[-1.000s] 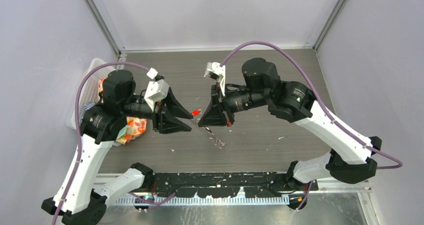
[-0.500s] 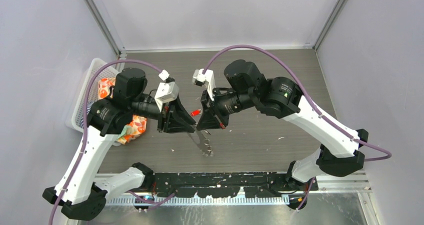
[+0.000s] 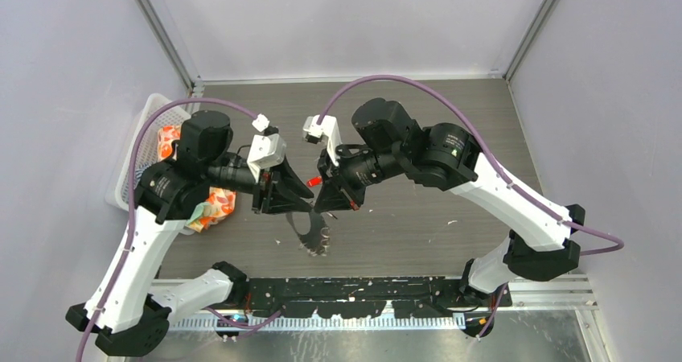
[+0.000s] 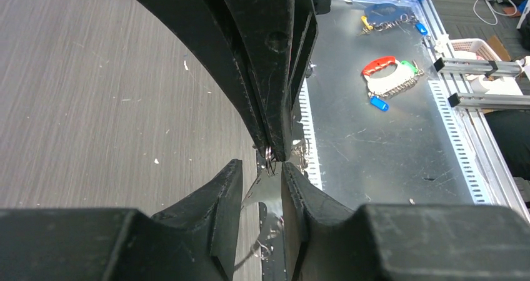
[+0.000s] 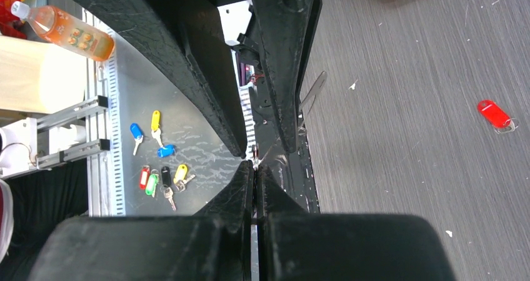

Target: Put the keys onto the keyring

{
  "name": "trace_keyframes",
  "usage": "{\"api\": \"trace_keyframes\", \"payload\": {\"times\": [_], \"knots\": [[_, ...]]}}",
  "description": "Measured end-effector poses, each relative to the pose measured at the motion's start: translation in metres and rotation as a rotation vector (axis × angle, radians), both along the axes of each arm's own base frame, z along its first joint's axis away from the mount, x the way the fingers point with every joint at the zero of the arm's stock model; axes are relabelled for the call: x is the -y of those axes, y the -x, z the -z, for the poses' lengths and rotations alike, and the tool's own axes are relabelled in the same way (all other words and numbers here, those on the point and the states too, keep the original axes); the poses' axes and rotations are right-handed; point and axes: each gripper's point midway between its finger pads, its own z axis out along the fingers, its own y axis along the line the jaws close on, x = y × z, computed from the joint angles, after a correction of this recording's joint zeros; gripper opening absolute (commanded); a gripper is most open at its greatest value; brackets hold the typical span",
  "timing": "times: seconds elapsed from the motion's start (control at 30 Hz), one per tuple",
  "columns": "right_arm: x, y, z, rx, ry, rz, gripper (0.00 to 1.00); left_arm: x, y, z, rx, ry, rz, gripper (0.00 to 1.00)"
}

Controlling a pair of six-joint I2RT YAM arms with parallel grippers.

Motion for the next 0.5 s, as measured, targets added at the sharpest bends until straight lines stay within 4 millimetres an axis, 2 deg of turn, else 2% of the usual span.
{"api": "trace_keyframes", "payload": {"times": [0.27, 0.5], "knots": [[-0.0008, 0.0021, -0.0033, 0.010, 0.003, -0.006, 0.01, -0.0018, 0.0027, -0.0027, 0.024, 0.006, 0.005, 0.24], [-0.0033, 0.0031, 0.0018, 0.001, 0.026, -0.010, 0.01, -0.0014, 0.0051, -0.0025, 0.022, 0.005, 0.013, 0.19]]}}
